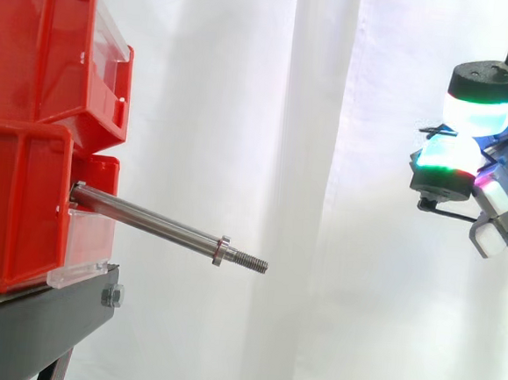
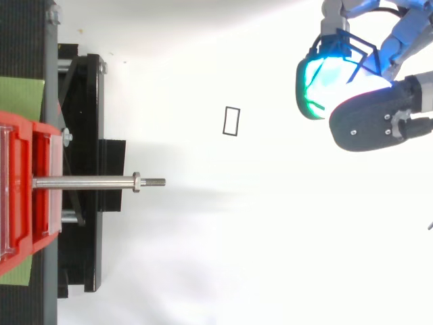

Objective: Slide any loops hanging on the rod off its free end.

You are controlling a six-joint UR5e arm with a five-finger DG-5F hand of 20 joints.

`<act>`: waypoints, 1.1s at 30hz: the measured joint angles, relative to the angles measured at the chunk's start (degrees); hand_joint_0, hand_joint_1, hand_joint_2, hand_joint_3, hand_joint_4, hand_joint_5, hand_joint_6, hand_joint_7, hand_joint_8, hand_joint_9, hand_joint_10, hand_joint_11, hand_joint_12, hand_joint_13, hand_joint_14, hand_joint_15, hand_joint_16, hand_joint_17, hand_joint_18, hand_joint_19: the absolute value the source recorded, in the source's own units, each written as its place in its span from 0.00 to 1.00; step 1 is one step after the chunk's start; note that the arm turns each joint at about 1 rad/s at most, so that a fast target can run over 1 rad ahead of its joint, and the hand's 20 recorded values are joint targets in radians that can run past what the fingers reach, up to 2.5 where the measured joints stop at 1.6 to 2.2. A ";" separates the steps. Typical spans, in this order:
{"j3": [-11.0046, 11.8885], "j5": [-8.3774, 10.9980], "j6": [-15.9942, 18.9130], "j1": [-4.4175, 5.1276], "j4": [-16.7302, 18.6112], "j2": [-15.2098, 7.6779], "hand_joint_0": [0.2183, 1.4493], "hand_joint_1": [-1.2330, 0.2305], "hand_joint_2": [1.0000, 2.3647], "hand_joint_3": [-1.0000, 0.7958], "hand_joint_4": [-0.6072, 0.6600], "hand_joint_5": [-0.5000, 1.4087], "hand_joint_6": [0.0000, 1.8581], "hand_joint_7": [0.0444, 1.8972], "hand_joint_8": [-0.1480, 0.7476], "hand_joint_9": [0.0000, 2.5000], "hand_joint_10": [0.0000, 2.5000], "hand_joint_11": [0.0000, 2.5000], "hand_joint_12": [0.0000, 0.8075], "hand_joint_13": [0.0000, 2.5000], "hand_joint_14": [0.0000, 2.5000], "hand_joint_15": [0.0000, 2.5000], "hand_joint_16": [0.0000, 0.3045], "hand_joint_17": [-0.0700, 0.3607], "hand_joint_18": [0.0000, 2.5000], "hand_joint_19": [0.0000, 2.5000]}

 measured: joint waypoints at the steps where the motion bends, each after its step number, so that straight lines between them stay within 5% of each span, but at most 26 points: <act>1: 0.00 -0.01 -0.01 0.01 0.00 0.00 0.25 0.32 0.02 0.50 0.46 0.20 0.45 0.64 0.39 0.43 0.01 0.14 0.30 0.38 0.00 0.10 0.13 0.38 0.37 0.23; 23: -0.17 -0.12 -0.69 0.34 1.30 -0.22 0.26 0.30 0.01 0.55 0.39 0.20 0.47 0.59 0.41 0.42 0.00 0.14 0.32 0.39 0.00 0.08 0.15 0.40 0.38 0.20; 27: -1.96 -0.28 -1.08 0.59 3.02 -0.25 0.27 0.31 0.01 0.55 0.39 0.20 0.47 0.58 0.39 0.43 0.01 0.15 0.33 0.38 0.00 0.08 0.15 0.40 0.38 0.19; 33: -5.80 -1.43 -2.69 0.90 8.53 -0.27 0.26 0.33 0.02 0.54 0.40 0.20 0.47 0.59 0.40 0.45 0.01 0.31 0.32 0.38 0.00 0.11 0.14 0.39 0.37 0.19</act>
